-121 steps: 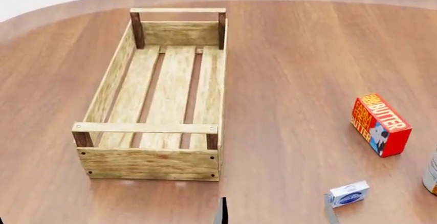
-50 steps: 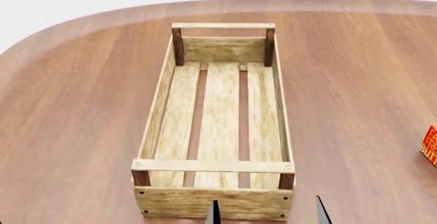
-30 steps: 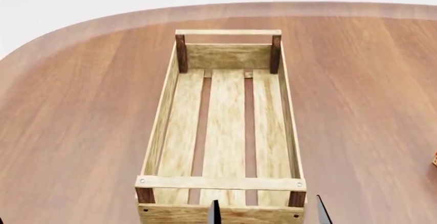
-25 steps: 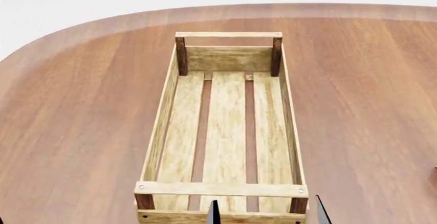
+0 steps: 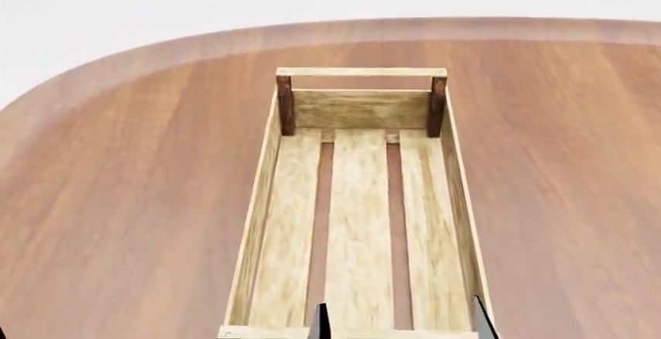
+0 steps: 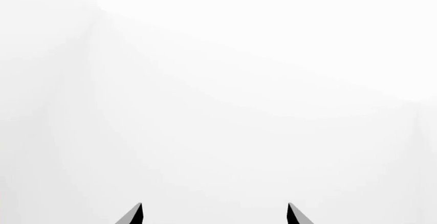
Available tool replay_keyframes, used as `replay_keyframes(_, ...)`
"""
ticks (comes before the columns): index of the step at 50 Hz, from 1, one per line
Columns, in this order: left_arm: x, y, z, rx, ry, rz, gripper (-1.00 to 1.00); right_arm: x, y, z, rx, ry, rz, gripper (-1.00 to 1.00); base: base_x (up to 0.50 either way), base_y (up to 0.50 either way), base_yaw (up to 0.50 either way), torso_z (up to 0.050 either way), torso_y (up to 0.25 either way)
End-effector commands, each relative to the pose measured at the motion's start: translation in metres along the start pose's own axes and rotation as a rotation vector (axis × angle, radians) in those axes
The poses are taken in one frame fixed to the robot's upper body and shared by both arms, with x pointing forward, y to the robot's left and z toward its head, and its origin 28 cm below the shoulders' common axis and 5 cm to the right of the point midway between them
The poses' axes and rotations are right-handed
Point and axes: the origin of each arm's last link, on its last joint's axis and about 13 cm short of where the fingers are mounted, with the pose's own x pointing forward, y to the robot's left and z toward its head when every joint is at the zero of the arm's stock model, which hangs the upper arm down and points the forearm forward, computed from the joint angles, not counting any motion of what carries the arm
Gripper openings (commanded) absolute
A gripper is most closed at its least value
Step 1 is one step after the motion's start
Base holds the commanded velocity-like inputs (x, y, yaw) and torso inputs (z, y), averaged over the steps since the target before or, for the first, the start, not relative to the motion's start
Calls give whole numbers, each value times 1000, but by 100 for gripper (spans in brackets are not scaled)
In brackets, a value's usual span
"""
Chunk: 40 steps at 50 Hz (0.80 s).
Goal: Pick up the cream cheese and put it in the tray.
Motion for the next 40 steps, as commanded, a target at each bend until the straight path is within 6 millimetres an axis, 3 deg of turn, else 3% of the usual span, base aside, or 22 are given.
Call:
replay_keyframes(1, 0, 0, 0, 0, 0, -1, 100, 0, -1, -1, 6, 6, -3, 100, 195, 113, 0, 0, 0)
replay_keyframes(40, -1, 0, -1, 1, 2, -3, 100, 1, -1, -2, 23, 19, -11, 100, 191, 82, 0, 0, 0)
